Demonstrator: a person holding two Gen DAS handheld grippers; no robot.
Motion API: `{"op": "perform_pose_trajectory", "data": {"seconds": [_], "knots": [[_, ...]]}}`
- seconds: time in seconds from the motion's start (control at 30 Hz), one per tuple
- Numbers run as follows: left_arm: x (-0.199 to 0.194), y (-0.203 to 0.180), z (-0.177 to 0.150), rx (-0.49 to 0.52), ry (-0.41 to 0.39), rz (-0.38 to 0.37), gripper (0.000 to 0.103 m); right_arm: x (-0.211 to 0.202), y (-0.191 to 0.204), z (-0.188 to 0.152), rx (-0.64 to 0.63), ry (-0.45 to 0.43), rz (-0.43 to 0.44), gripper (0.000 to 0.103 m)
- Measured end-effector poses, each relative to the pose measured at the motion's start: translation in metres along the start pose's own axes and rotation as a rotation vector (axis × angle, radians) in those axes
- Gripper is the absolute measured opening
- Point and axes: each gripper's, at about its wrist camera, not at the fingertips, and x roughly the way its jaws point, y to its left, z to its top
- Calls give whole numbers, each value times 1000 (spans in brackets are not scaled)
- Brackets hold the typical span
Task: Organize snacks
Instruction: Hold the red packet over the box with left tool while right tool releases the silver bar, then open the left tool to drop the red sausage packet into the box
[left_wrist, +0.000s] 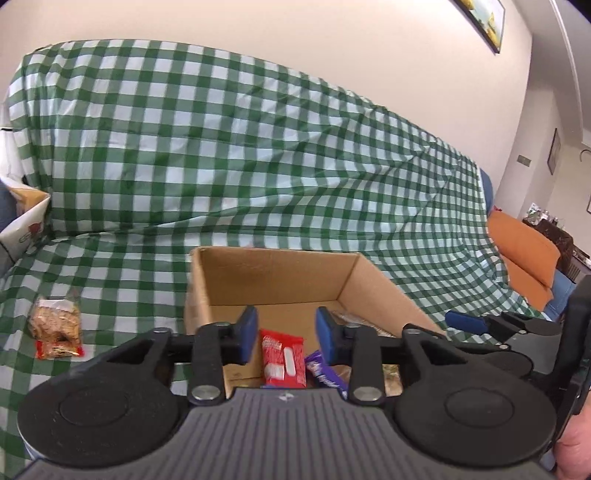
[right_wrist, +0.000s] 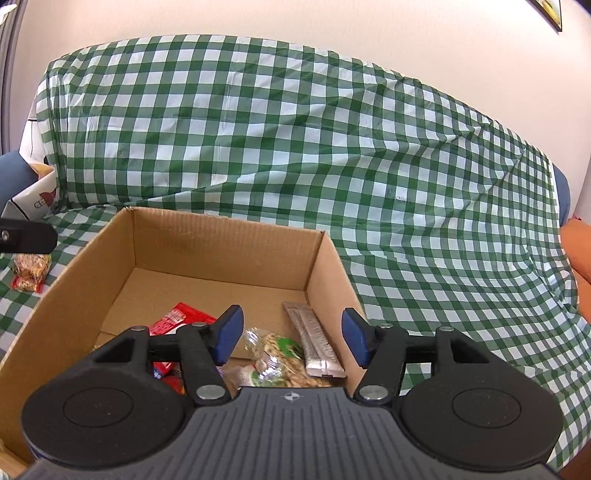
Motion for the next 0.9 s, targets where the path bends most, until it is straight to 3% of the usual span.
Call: {"op": "perform_pose_trajectory", "data": {"seconds": [0.1, 0.37, 0.6, 0.9], "knots": [[-6, 15, 3, -11, -4, 27, 27, 0, 12, 4, 5, -11, 12, 61], [-29, 75, 7, -81, -15, 115, 26, -3, 62, 16, -2, -41, 76, 60], [-49, 135, -11, -131, -7, 214, 26, -5, 116, 21, -51, -69, 162, 56], [-62, 200, -16, -273, -15, 315, 26, -19, 189, 27, -73, -151, 302, 38]]}}
